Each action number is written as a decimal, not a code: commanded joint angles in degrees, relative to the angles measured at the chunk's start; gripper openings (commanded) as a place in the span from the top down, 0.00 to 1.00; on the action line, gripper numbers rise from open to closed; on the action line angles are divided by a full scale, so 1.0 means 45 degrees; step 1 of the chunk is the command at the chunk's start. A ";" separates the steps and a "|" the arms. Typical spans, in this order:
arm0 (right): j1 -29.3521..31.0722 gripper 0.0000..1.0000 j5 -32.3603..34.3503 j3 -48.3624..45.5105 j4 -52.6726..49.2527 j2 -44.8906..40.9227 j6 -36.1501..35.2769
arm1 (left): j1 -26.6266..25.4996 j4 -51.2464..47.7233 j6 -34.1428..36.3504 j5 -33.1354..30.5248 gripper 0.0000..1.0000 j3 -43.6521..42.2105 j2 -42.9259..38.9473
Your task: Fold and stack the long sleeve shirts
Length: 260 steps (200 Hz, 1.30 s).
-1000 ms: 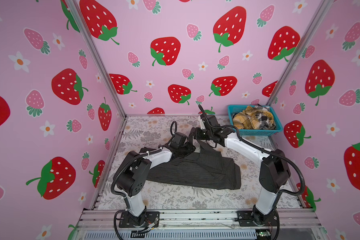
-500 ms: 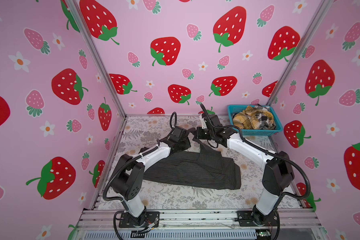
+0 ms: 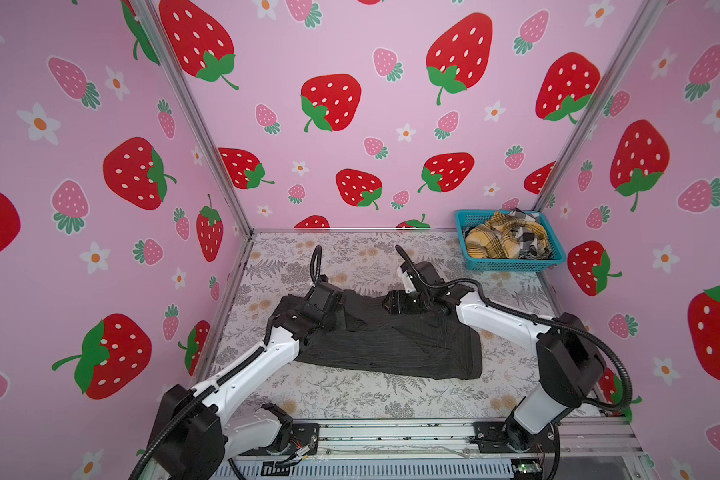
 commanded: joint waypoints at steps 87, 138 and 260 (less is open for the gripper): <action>0.0083 0.29 -0.0583 0.0435 0.0656 -0.0051 -0.0098 | 0.4160 -0.2115 -0.6791 0.6267 0.31 -0.1829 -0.0853; 0.0120 0.32 -0.0728 0.0276 0.0711 -0.0107 -0.0219 | 0.4874 -0.0038 -1.1838 0.7809 0.15 -0.4171 -0.3883; 0.0283 0.43 -0.1031 0.0010 0.0779 -0.0139 -0.0157 | 0.4957 0.5210 -1.5493 0.7341 0.18 -0.6255 -0.4029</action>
